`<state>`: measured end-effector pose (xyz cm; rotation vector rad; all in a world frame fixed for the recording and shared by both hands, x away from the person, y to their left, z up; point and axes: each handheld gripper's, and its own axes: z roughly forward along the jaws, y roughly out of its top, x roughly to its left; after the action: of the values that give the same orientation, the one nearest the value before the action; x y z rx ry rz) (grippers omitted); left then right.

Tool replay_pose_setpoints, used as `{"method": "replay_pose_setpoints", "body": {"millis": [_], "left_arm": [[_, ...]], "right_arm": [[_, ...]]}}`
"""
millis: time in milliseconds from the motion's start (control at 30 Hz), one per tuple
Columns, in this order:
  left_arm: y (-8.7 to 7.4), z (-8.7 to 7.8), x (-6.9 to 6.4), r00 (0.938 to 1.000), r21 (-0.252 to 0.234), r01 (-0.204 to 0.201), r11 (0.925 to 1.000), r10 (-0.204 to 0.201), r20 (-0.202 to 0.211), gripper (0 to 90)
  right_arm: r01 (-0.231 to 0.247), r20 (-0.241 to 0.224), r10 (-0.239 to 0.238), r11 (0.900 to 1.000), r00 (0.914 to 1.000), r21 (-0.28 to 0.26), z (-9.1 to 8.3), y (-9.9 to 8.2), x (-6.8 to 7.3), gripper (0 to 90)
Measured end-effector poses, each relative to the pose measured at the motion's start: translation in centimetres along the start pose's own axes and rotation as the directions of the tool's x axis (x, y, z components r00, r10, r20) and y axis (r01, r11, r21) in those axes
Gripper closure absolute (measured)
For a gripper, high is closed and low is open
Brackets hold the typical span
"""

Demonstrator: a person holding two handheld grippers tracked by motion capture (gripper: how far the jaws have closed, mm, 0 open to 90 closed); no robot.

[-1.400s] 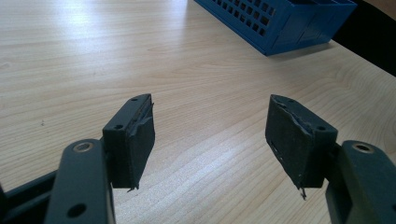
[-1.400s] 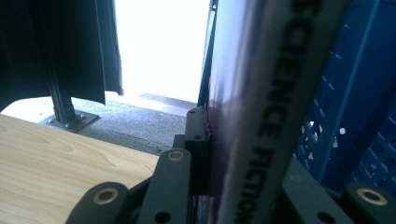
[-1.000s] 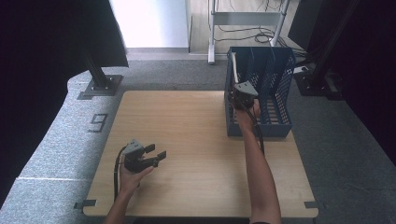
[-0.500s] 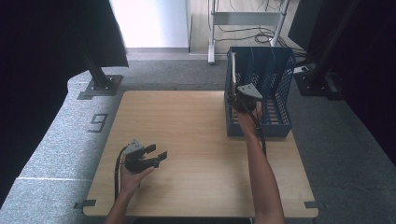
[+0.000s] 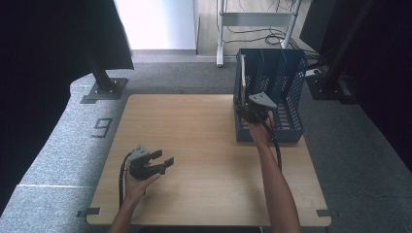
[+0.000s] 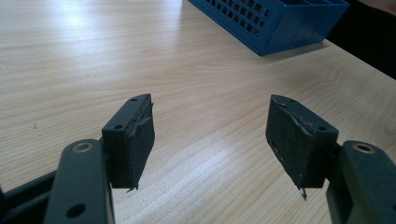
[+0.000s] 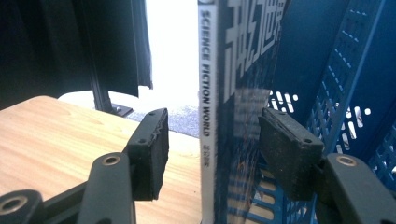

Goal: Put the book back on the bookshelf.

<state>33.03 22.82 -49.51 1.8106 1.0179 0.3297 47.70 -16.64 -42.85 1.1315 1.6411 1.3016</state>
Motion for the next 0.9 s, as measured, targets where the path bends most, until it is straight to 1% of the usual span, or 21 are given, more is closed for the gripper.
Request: {"method": "replay_pose_setpoints", "body": {"millis": [100,367,500,533,567,633,733,833,900], "left_arm": [[0.0,0.0,-0.1,1.0000,-0.001,-0.001,1.0000,0.001,0.000,32.5],[0.0,0.1,-0.3,1.0000,0.003,-0.006,1.0000,0.006,0.001,32.5],[0.0,0.0,-0.2,1.0000,0.002,-0.006,1.0000,0.006,0.001,32.5],[0.0,0.0,-0.2,1.0000,0.001,-0.005,1.0000,0.005,-0.001,32.5],[0.0,0.0,-0.2,1.0000,0.002,-0.004,1.0000,0.004,-0.001,32.5],[0.0,0.0,-0.2,1.0000,0.002,-0.003,1.0000,0.003,-0.003,32.5],[-0.1,0.1,-0.1,1.0000,0.007,-0.003,1.0000,0.003,-0.003,32.5],[-0.1,0.2,-0.1,1.0000,0.009,-0.003,1.0000,0.003,-0.003,32.5],[-0.1,0.1,-0.1,1.0000,0.004,-0.001,1.0000,0.001,-0.008,32.5]], "right_arm": [[0.000,-0.001,0.000,0.9997,1.0000,-0.026,-0.8,0.1,0.1,43.2],[-0.025,-0.004,0.025,0.9997,0.9997,-0.007,-2.4,0.0,-0.3,43.6],[-0.025,-0.022,0.025,0.9990,0.9994,-0.036,-3.7,-0.1,-0.3,45.3],[-0.031,-0.031,0.030,0.9988,0.9991,-0.037,-4.0,-0.2,-0.4,45.4],[-0.031,-0.038,0.030,0.9992,0.9988,-0.025,-4.2,-0.3,-0.4,45.3],[-0.027,-0.046,0.025,0.9991,0.9986,-0.033,-4.7,-0.6,-0.4,45.8],[-0.030,-0.059,0.028,0.9991,0.9979,-0.031,-5.4,-1.0,-0.3,45.9],[-0.041,-0.067,0.038,0.9986,0.9970,-0.035,-6.0,-1.6,-0.2,46.4],[-0.039,-0.076,0.036,0.9987,0.9965,-0.033,-6.5,-2.2,0.0,46.5]]}}
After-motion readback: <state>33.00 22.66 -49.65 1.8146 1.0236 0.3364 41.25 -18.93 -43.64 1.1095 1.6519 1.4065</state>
